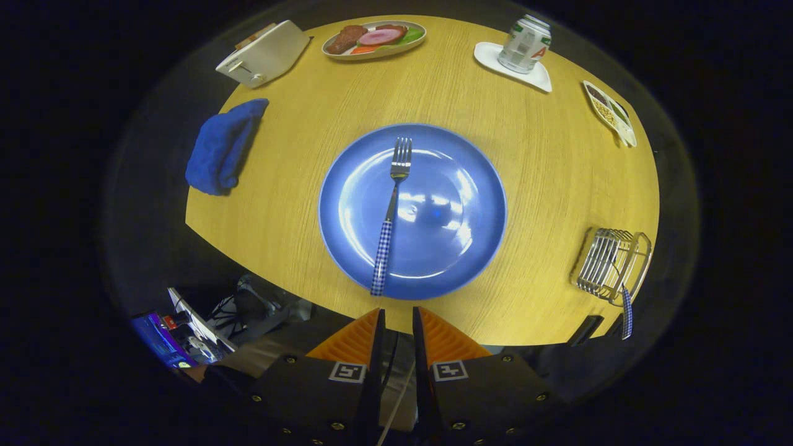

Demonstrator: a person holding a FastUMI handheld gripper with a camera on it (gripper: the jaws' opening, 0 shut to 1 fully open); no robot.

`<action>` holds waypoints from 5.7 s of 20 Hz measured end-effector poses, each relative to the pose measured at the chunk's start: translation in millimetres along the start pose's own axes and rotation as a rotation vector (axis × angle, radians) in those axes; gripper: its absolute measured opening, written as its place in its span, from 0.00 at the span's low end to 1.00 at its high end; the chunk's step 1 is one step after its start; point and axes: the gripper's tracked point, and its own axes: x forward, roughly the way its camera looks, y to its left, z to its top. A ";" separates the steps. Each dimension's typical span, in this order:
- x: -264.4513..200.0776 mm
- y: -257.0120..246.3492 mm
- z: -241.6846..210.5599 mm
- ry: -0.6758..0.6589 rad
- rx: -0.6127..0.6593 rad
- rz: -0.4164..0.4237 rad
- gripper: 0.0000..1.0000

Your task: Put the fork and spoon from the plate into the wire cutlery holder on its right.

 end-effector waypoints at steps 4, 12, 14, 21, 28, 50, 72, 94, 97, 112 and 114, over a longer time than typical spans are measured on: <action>14.2 6.5 18.3 0.003 -0.003 -0.013 0.25; 46.4 15.1 34.9 0.022 -0.024 -0.064 0.25; 56.6 8.3 34.0 0.035 -0.052 -0.108 0.25; 69.2 -4.4 33.7 0.045 -0.046 -0.096 0.07; 69.8 -7.3 37.4 0.060 -0.131 -0.168 0.07; -27.7 -70.1 -5.4 0.194 0.094 0.138 0.12; -151.2 -218.6 -97.4 0.234 0.253 0.035 0.12; -79.5 -243.4 -57.5 0.510 0.317 0.009 0.12; -71.7 -250.3 -55.2 0.523 0.322 -0.012 0.11; -109.8 -240.8 -46.6 0.171 0.375 0.006 0.43; -121.5 -228.1 -42.6 0.051 0.369 -0.003 0.43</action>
